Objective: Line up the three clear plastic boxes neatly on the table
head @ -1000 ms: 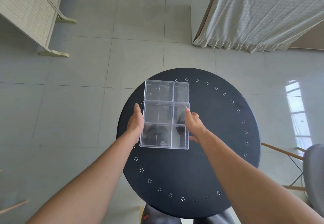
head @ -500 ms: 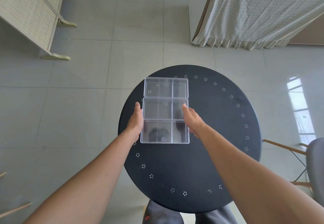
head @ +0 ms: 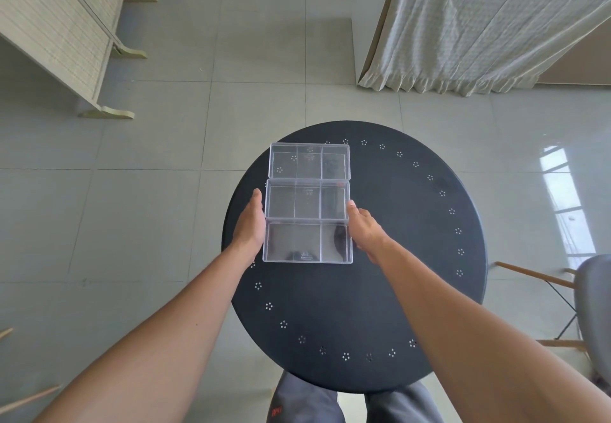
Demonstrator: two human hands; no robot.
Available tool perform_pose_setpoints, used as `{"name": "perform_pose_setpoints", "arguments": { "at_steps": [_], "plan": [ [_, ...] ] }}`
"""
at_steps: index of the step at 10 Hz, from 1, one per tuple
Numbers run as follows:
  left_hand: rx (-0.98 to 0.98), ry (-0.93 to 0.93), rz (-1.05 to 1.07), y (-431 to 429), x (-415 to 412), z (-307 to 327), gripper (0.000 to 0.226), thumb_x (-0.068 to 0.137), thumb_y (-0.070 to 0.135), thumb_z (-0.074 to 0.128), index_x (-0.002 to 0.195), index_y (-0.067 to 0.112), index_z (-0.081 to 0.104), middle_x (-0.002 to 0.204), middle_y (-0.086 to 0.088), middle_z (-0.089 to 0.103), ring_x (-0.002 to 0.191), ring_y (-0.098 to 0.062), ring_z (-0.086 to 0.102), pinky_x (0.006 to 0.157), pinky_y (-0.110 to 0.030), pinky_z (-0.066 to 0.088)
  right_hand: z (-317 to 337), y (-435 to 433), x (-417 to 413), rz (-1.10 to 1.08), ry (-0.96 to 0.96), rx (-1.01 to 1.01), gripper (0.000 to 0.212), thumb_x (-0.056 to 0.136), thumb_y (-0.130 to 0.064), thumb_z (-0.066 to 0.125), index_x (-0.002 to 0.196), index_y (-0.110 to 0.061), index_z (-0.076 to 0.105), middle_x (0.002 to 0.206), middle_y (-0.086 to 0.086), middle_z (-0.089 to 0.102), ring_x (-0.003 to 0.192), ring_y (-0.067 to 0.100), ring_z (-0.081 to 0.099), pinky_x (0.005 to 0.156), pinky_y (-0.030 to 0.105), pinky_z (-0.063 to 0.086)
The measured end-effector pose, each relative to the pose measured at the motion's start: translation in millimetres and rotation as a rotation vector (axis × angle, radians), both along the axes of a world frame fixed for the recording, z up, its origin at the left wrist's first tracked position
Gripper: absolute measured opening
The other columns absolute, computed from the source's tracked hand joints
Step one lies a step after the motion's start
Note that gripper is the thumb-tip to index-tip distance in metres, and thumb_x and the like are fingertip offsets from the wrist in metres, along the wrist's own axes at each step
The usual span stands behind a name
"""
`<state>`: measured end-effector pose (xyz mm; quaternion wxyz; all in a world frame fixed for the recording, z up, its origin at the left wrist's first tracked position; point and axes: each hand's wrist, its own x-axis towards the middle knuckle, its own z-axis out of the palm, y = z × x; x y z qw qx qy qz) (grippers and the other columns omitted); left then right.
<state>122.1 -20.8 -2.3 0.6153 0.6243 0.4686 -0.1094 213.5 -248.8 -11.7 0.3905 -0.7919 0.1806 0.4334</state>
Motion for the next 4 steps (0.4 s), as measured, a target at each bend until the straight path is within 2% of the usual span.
{"name": "perform_pose_setpoints", "arguments": {
  "at_steps": [1, 2, 3, 4],
  "plan": [
    [0.305, -0.066, -0.130, -18, -2, 14, 0.062, 0.112, 0.049, 0.029, 0.147, 0.007, 0.060, 0.148, -0.010, 0.063, 0.146, -0.032, 0.053, 0.113, -0.043, 0.040, 1, -15, -3, 0.016, -0.030, -0.021, 0.085, 0.105, -0.069, 0.024, 0.170, -0.015, 0.023, 0.176, 0.003, 0.030, 0.160, 0.032, 0.032, 0.129, 0.052, 0.026],
    [0.399, -0.143, -0.202, -38, -3, 19, 0.057, 0.114, 0.044, 0.035, 0.159, 0.014, 0.051, 0.167, -0.004, 0.049, 0.156, -0.021, 0.043, 0.122, -0.033, 0.031, 1, -34, -3, 0.031, -0.056, -0.059, 0.083, 0.106, -0.068, 0.026, 0.170, -0.016, 0.023, 0.175, 0.006, 0.032, 0.158, 0.033, 0.034, 0.128, 0.052, 0.027],
    [0.466, -0.201, -0.339, -58, -3, 15, 0.056, 0.115, 0.043, 0.035, 0.165, 0.018, 0.043, 0.173, 0.002, 0.040, 0.161, -0.015, 0.034, 0.132, -0.036, 0.026, -5, -56, -1, 0.049, -0.101, -0.099, 0.081, 0.107, -0.066, 0.028, 0.171, -0.017, 0.021, 0.176, 0.007, 0.029, 0.159, 0.034, 0.033, 0.129, 0.052, 0.026],
    [0.491, -0.261, -0.471, -82, 3, 6, 0.058, 0.116, 0.045, 0.032, 0.167, 0.018, 0.039, 0.177, 0.003, 0.034, 0.166, -0.013, 0.022, 0.134, -0.043, 0.025, -10, -76, 2, 0.076, -0.165, -0.156, 0.077, 0.108, -0.062, 0.031, 0.170, -0.017, 0.022, 0.177, 0.008, 0.025, 0.160, 0.035, 0.029, 0.129, 0.053, 0.026]
  ]
}}
